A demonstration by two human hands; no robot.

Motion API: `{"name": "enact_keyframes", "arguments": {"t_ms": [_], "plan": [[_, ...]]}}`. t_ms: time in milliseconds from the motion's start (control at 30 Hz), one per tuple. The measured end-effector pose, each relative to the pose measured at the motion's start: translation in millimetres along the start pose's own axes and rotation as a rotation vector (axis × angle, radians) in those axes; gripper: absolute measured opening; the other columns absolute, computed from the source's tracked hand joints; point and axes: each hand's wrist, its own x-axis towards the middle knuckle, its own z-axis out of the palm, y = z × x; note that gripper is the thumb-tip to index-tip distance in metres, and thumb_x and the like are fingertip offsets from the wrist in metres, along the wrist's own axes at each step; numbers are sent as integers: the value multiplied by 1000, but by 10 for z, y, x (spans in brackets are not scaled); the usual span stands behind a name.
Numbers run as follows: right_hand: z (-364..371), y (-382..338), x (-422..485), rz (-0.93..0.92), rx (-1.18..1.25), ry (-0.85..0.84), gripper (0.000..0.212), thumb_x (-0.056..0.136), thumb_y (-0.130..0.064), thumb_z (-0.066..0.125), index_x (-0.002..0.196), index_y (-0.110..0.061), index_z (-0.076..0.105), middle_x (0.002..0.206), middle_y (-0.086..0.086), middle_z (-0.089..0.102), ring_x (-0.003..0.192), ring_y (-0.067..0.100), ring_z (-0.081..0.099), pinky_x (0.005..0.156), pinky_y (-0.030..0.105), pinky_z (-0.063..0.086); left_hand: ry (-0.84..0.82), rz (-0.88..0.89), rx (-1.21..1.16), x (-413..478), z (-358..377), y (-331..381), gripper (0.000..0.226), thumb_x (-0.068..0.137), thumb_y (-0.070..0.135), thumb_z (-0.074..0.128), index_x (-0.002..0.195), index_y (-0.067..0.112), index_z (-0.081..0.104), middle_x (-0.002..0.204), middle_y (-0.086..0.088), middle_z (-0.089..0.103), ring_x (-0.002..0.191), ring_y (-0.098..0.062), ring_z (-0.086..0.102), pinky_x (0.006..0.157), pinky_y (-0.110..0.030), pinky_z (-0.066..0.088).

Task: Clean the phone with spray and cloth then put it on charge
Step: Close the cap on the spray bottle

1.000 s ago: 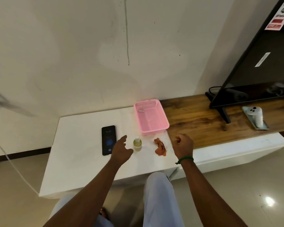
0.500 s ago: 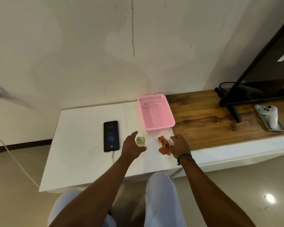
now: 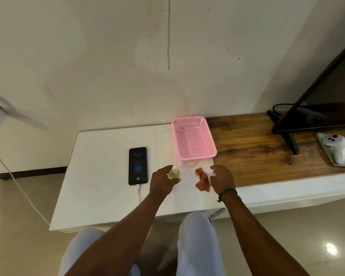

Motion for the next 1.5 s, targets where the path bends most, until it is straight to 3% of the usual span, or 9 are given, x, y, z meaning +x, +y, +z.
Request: {"name": "enact_keyframes", "arguments": {"t_ms": [100,200,367,533,800,1100,1500], "plan": [[-131,-303,-89,8,205,99,24,79,-1,66,101,-4,59,96,9,63,84,22,59,75,28,49,-15,-20,-16,-16,-4,-38,49,67,22,85,113,24,69,103,5,71,91,-19,65,83,-25,46],[-198,-601,-193,-105,304,150,15,76,0,68,89,-5,62,85,10,66,72,19,60,72,33,55,-30,-23,-16,-37,-24,-52,48,67,20,85,113,23,69,101,4,71,92,-20,65,81,-24,44],[-111,-982,-331,-293,304,143,21,81,-11,69,101,-7,67,97,8,71,79,16,63,78,25,51,-51,-25,50,-80,-36,-20,50,72,27,82,119,18,67,116,0,69,105,-21,63,92,-29,47],[46,-1067,-382,-358,232,70,23,83,-17,66,106,-11,67,106,6,70,90,20,66,86,38,54,-64,-3,71,-83,-25,-21,37,76,34,78,110,21,70,105,2,73,95,-19,67,91,-33,53],[103,-1083,-385,-325,128,-39,28,87,-22,62,112,-12,66,116,7,66,105,24,62,96,43,48,-72,11,106,-78,-34,-3,36,80,37,74,112,20,69,107,0,73,95,-20,67,88,-30,51],[92,-1078,-365,-312,82,-48,25,85,-26,64,107,-14,69,108,5,69,98,21,65,92,43,51,-85,13,132,-94,-50,19,40,81,38,73,116,19,68,110,-1,72,98,-21,67,93,-34,52],[160,-1077,-407,-301,-96,-140,34,94,-29,51,122,-11,59,126,6,60,116,22,55,107,28,32,-71,34,118,-95,-46,0,37,88,35,65,121,18,65,117,-2,69,106,-22,64,94,-27,46]]}}
